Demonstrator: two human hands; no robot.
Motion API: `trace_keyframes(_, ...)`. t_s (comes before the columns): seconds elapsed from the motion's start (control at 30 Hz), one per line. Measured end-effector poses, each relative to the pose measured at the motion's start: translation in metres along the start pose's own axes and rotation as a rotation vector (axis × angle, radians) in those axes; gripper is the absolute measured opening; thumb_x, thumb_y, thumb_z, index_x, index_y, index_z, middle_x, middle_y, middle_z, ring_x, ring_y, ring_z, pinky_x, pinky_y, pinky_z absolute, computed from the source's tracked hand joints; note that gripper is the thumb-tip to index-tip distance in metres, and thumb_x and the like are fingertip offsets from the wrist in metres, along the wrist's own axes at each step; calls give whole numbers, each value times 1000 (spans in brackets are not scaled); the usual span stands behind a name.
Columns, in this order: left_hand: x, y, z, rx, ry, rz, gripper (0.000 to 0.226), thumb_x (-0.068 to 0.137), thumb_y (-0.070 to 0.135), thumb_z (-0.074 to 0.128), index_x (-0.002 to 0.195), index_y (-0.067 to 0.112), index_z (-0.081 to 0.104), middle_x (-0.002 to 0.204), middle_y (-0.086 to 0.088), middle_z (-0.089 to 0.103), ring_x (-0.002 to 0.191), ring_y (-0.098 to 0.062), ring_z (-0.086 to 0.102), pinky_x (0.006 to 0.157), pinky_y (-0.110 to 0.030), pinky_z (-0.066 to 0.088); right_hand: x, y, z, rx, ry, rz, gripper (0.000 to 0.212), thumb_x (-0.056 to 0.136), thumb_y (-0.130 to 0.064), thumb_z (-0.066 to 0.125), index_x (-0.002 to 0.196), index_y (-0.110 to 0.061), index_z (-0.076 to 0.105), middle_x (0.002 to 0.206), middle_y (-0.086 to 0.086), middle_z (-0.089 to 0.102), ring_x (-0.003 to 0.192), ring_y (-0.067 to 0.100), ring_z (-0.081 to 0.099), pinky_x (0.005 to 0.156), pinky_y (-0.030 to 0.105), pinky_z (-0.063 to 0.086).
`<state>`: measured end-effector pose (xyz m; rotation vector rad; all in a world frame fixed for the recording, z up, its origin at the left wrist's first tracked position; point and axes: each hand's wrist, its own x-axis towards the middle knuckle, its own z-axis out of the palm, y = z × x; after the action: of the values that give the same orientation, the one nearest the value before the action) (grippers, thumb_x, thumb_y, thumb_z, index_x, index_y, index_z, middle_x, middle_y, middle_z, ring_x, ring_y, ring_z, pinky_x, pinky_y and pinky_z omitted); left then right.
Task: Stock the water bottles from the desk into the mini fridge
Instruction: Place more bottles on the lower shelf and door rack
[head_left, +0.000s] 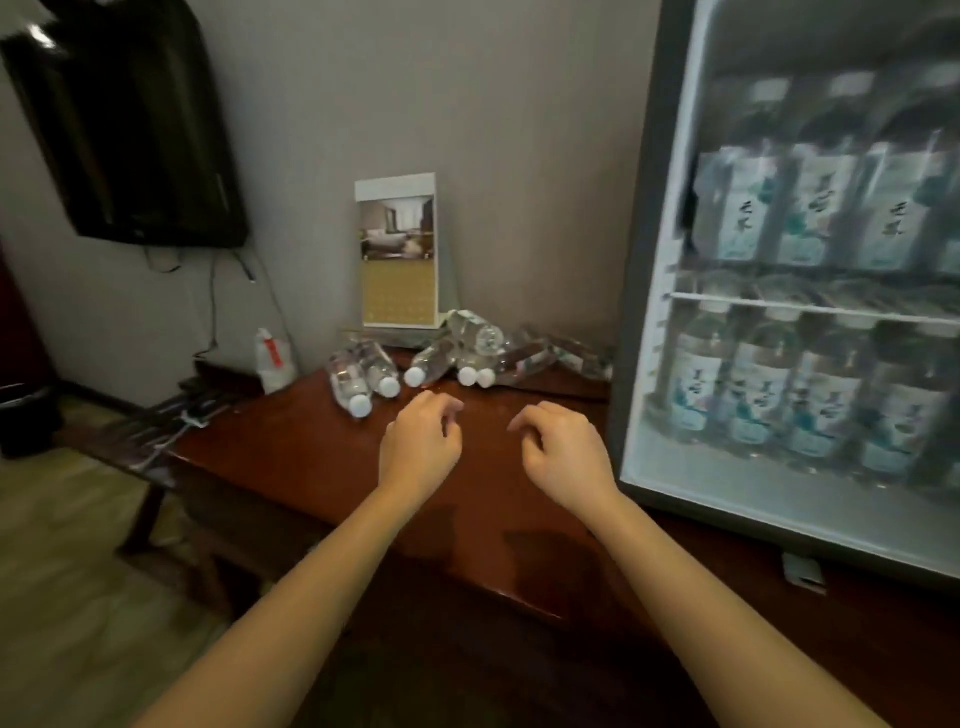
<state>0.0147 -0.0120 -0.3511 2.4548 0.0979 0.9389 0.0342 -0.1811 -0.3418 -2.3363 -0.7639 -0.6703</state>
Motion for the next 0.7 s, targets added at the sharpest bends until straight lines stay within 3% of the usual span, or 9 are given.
trace_keyframes(0.2, 36, -89, 9, 248, -243, -305, 42, 88, 23, 53, 130, 19, 46, 133, -7, 39, 109, -31, 55, 87, -39, 46, 54, -8, 94, -12, -392, 36, 36, 86, -15, 45, 117, -22, 62, 121, 2, 62, 110, 25, 58, 88, 33, 47)
trace_keyframes(0.33, 59, -130, 22, 337, -376, -442, 55, 89, 26, 51, 140, 23, 30, 138, -14, 30, 115, -34, 48, 92, -39, 47, 80, -4, 136, -107, -556, 20, 38, 96, -27, 40, 131, -17, 49, 129, 8, 55, 116, 28, 53, 92, 37, 46)
trace_keyframes(0.5, 82, -158, 38, 375, -395, -464, 60, 90, 29, 49, 143, 31, 22, 140, -14, 30, 116, -34, 48, 89, -40, 46, 88, 5, 158, -274, -549, -79, 38, 97, -33, 39, 130, -17, 46, 120, 8, 60, 106, 29, 57, 82, 41, 51)
trace_keyframes(0.7, 91, -170, 47, 341, -246, -414, 47, 88, 27, 52, 133, 24, 37, 127, -14, 43, 106, -35, 53, 78, -37, 45, 99, 2, 160, -289, -559, -120, 50, 96, -33, 41, 142, -19, 29, 117, 12, 59, 103, 32, 57, 72, 37, 45)
